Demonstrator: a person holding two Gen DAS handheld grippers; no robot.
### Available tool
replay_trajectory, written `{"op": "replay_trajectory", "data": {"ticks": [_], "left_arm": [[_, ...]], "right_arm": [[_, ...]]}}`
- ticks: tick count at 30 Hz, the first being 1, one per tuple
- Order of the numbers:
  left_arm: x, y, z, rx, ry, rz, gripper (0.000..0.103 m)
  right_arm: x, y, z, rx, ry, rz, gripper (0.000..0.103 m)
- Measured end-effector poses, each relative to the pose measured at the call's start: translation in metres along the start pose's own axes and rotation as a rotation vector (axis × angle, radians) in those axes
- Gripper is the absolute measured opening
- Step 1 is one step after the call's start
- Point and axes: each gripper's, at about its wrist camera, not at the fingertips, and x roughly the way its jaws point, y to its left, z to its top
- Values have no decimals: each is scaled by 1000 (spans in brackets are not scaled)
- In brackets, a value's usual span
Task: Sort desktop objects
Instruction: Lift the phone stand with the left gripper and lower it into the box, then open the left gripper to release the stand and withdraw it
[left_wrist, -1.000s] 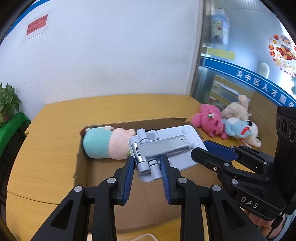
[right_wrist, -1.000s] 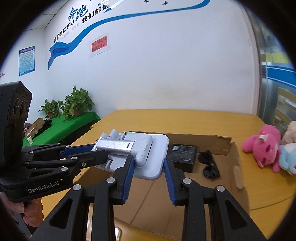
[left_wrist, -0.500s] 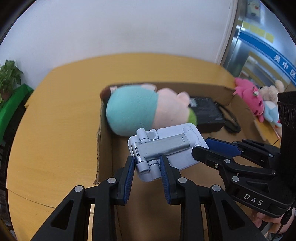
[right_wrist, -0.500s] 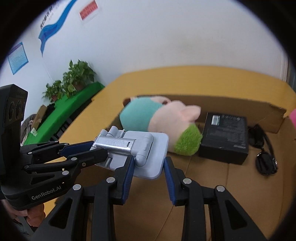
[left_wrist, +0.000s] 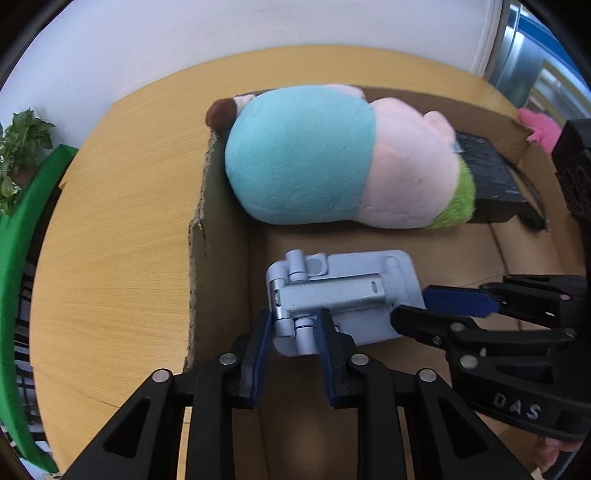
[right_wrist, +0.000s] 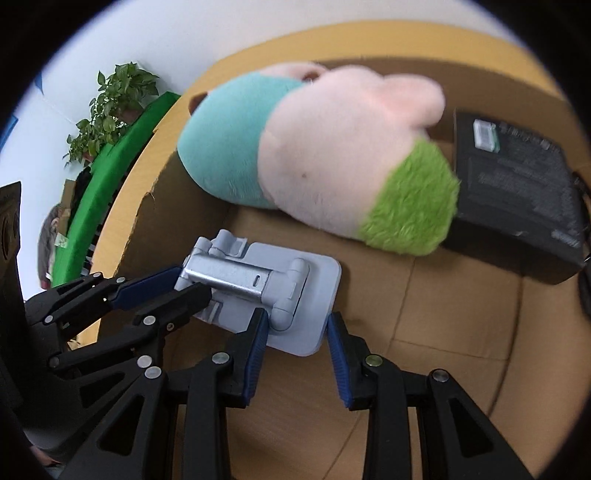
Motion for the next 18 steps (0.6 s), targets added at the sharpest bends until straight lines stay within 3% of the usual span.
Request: {"op": "replay_trajectory", "data": {"ticks": [5,9,11,12,14,15,16,18], "left_arm": [[2,-5,0,5,13,47,18],[-29,3,-12,-27,-71,38,23],[-61,5,-26,-51,-169,43,43],[-86,4,-38,-59,-254,48,48],[-124,-3,-60,-59,-391,58,74],[-145,-8,-74,-59,-470,69,82],[-160,-13,-85,-64,-536,74,99],[-187,-24,-111,-90,-644,69,103]], "right_arm": [[5,3,-1,-4,37,4,33],[-21,-1,-8,2,-37,6,39],[-53,6,-20,-49,-131,-53,60],[-71,12,-29,-91,-187,-85,66],[-110,25,-60,-167,-327,-175,81],[-126,30,-75,-194,-391,-227,81],[-145,38,-98,-233,-477,-311,82],[-166,43,-132,-266,-578,-422,88]]}}
